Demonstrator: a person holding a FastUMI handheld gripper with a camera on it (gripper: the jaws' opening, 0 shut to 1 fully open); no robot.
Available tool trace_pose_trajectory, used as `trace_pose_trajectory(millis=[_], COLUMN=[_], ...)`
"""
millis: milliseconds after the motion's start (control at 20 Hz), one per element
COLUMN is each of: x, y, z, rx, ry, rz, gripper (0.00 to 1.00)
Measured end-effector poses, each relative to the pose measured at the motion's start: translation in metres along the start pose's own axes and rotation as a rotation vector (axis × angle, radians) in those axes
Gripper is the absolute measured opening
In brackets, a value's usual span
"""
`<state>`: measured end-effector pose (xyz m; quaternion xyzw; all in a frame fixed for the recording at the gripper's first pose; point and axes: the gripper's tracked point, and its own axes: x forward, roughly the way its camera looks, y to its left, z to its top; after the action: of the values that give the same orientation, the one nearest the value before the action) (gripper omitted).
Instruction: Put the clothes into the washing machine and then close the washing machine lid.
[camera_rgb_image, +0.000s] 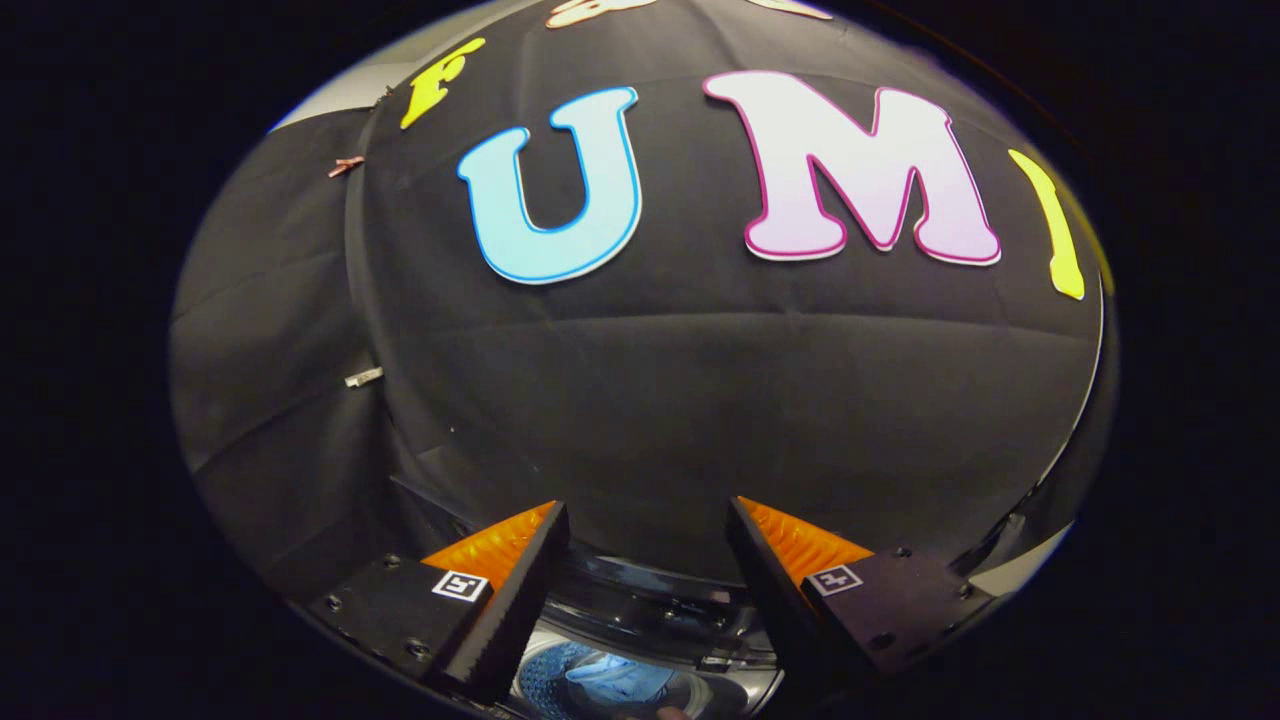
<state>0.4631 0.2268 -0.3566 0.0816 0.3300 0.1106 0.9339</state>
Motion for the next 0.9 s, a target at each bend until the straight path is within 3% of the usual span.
trace_pose_trajectory(millis=[400, 900], x=[-0.007, -0.047], y=[0.003, 0.02], z=[-0.009, -0.046], rx=[0.074, 0.145], ry=[0.082, 0.312], rz=[-0.031, -0.018], gripper=[1.0, 1.0])
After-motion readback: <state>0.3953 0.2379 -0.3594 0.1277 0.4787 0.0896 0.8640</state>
